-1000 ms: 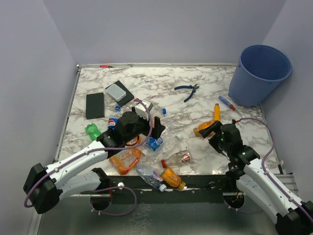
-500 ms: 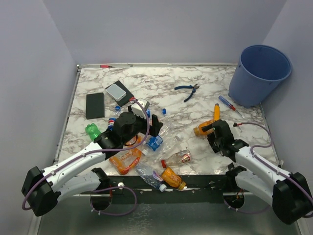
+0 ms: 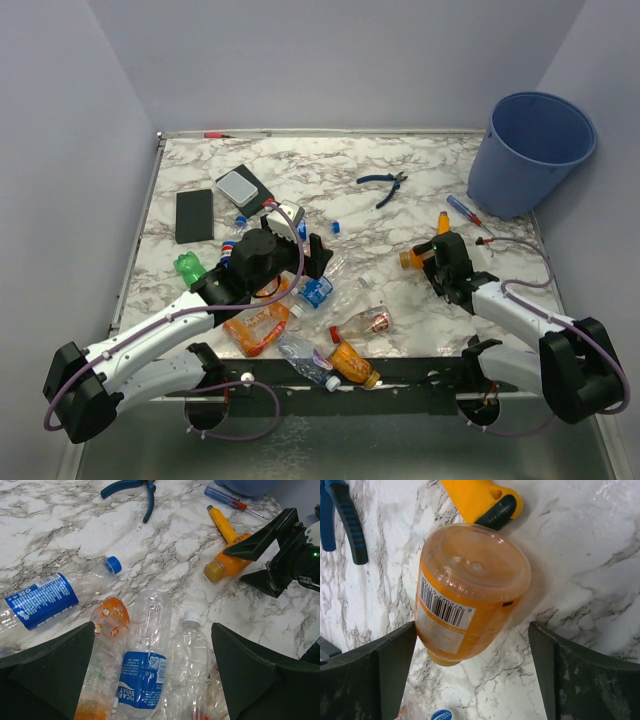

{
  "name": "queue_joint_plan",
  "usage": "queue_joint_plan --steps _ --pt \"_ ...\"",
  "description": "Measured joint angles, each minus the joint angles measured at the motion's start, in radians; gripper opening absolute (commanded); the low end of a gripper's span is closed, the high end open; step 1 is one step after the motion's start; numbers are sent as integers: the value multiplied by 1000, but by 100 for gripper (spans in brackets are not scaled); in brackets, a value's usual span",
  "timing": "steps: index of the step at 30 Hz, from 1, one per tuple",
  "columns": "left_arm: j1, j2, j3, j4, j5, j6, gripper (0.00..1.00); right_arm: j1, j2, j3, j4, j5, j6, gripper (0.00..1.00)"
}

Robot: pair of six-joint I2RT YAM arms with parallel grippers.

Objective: Put the plastic bottles in the bin
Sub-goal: Pick up the plastic bottle at the center of the board.

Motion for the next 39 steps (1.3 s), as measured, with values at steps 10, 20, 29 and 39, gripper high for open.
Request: queue_joint_plan --steps 10,20,29,39 --pt "0 0 0 0 0 0 99 -19 76 4 132 -17 -98 54" --pt "0 -32 -19 26 7 -3 99 -19 -221 10 257 -311 -352 49" --pt "0 -135 -232 446 199 -163 99 -14 -319 -33 592 -672 -296 48" --pt "-8 63 -121 641 320 -339 97 138 -198 -55 872 -693 -194 48"
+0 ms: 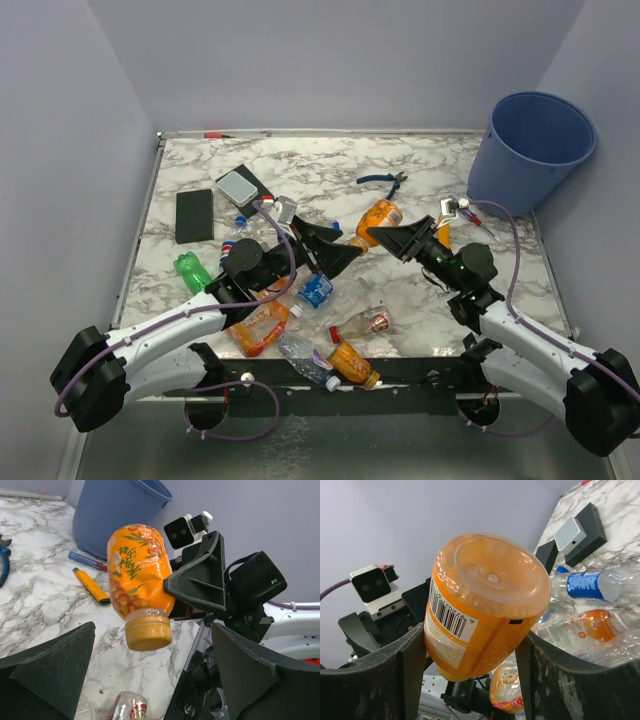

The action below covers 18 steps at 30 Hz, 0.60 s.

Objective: Put the plastic bottles in the bin
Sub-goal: Pick up the plastic bottle at the center of the board, then place the plastic bottle in the trash bin.

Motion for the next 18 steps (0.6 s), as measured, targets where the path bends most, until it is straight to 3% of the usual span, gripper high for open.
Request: queue_joint_plan --steps 9,14,18 --pt "-37 69 18 27 6 -32 78 100 16 15 37 108 -4 46" --pt "-37 69 18 33 5 -38 54 111 18 15 40 145 -5 46" --pt "-36 69 18 28 -16 -38 54 122 26 25 45 157 -9 46"
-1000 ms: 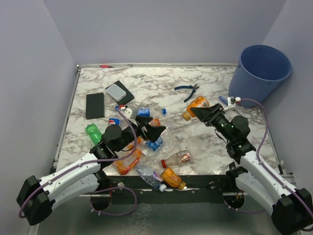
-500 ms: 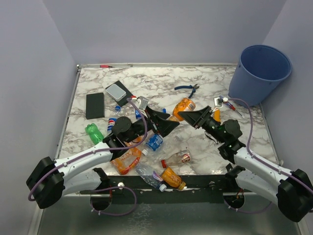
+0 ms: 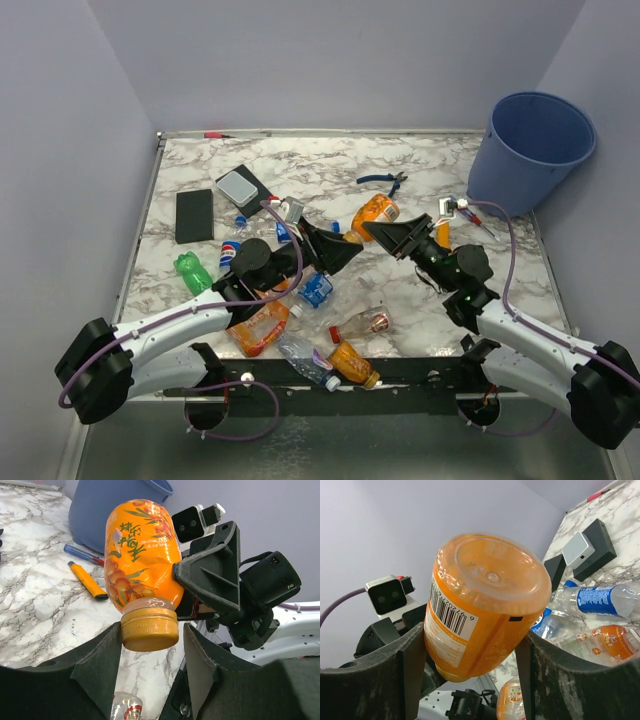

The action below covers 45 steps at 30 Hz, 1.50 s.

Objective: Put the plastic bottles in the bin
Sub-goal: Place the plastic bottle in the trash bin.

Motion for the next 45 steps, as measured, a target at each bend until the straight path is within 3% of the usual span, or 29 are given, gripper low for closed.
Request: queue_joint_plan --steps 5,8,9,11,13,14,16,20,25,32,37,45 --pt "-1 -6 0 2 -13 0 53 15 4 14 -2 11 -19 46" --pt "-1 -6 0 2 -17 0 29 23 5 18 -5 16 -27 49" --pt "-1 -7 0 1 -24 2 17 24 5 21 -8 18 -30 54" --pt "-1 -7 0 2 -33 8 0 26 5 28 -17 20 -40 77" --pt "-1 -11 0 -2 -35 18 0 29 5 34 -29 19 -46 96" --pt "-1 -15 0 -8 -40 29 0 29 3 48 -58 19 -55 99" --pt "-2 -30 0 -37 -44 66 0 31 -6 82 -127 19 -75 100" --pt "-2 -84 48 -180 -53 192 0 31 -88 225 -433 34 -205 100" --pt "-1 -145 185 -436 -13 471 0 31 -184 500 -829 51 -474 99" --pt "-3 -156 200 -731 318 829 0 31 -175 841 -1239 -59 -837 95" --pt "-3 -61 309 -908 516 886 0 31 -133 842 -1405 -237 -939 94" --pt "-3 27 510 -1024 692 867 0 31 -122 746 -1479 -492 -974 94"
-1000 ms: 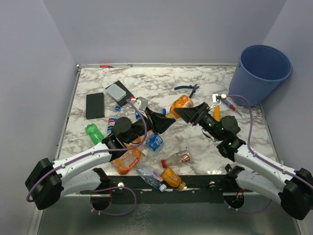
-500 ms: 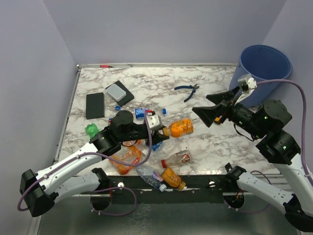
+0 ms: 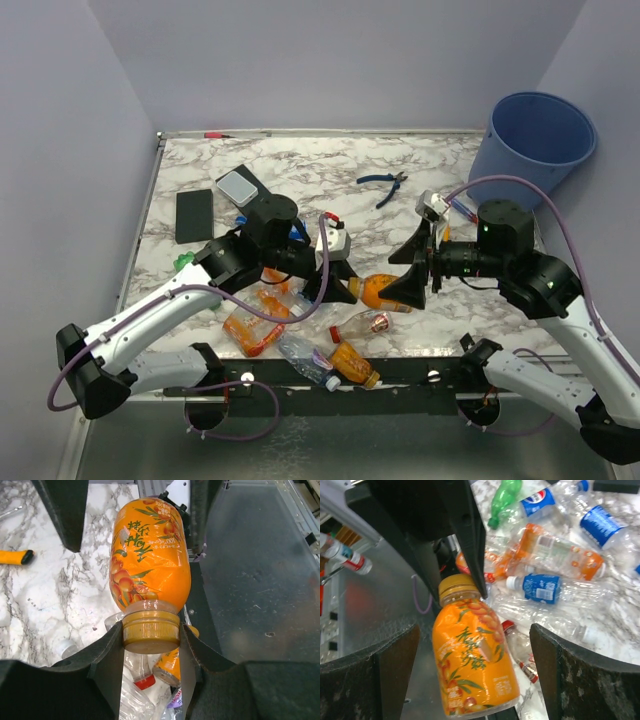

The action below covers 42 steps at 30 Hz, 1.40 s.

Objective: Put the plastic bottles in the bin
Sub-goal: Place the plastic bottle in the trash bin.

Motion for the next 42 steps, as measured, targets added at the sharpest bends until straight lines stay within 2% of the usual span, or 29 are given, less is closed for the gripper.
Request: queue_joint_plan --steps 8,19,25,28,33,38,40,42 --pt "0 35 18 -114 -10 8 0 1 47 19 -90 -103 -43 94" --pt "0 47 87 -267 -122 41 0 54 146 3 -106 -64 -43 87" --pt "0 64 119 -276 -122 53 0 60 170 -33 -87 -1 -40 94" --pt "0 64 131 -275 -120 60 0 61 153 -40 -64 17 -42 95" --pt "0 66 132 -273 -92 68 0 64 114 -57 -11 -6 -43 87" --pt "0 71 132 -250 -68 67 0 76 143 -97 15 -41 -45 84" --pt "0 76 139 -248 -64 67 0 84 153 -109 14 -50 -47 78" --pt "0 79 145 -246 -61 66 0 87 153 -111 16 -57 -49 68"
